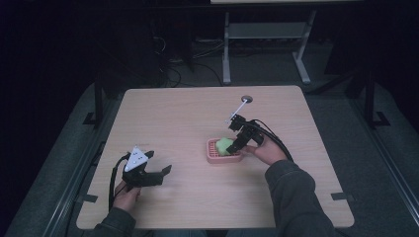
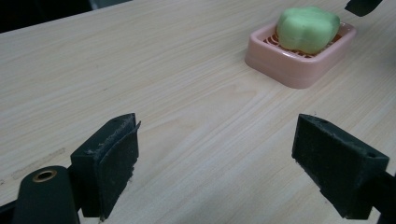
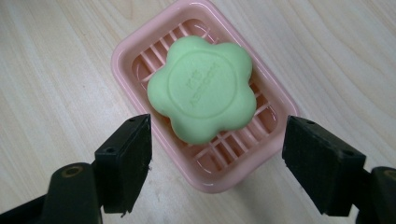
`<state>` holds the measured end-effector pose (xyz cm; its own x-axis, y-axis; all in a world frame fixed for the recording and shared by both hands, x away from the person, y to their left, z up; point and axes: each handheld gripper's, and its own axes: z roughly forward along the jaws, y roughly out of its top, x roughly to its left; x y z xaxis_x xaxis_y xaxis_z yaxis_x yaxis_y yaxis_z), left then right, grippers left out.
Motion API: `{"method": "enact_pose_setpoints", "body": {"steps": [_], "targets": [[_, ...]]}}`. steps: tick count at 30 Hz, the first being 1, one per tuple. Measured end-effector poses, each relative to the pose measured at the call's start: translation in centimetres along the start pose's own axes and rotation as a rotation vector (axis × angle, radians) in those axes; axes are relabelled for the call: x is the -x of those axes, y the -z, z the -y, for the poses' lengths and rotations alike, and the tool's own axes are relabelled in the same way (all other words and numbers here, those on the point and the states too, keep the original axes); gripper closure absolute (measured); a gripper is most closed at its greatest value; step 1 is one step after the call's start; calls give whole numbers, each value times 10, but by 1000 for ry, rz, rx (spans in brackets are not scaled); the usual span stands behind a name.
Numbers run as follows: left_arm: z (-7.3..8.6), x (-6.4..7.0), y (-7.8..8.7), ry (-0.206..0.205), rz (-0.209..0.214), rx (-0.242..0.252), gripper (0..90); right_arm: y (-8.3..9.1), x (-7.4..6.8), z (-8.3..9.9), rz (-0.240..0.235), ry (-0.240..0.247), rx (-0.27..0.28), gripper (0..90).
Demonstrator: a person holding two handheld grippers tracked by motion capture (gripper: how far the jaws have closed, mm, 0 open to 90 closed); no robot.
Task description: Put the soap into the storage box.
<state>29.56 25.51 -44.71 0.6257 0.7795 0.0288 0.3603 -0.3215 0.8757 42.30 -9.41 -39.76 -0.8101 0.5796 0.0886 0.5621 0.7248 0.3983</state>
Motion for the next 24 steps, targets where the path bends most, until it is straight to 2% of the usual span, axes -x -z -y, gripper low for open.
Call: {"method": "enact_pose_setpoints", "body": {"steps": [17, 24], "targets": [[0, 0, 0, -4, -1, -4, 143, 16, 2, 17, 11, -13, 14, 240], [1, 0, 0, -1, -1, -4, 143, 16, 3, 27, 12, -21, 24, 240]]}}
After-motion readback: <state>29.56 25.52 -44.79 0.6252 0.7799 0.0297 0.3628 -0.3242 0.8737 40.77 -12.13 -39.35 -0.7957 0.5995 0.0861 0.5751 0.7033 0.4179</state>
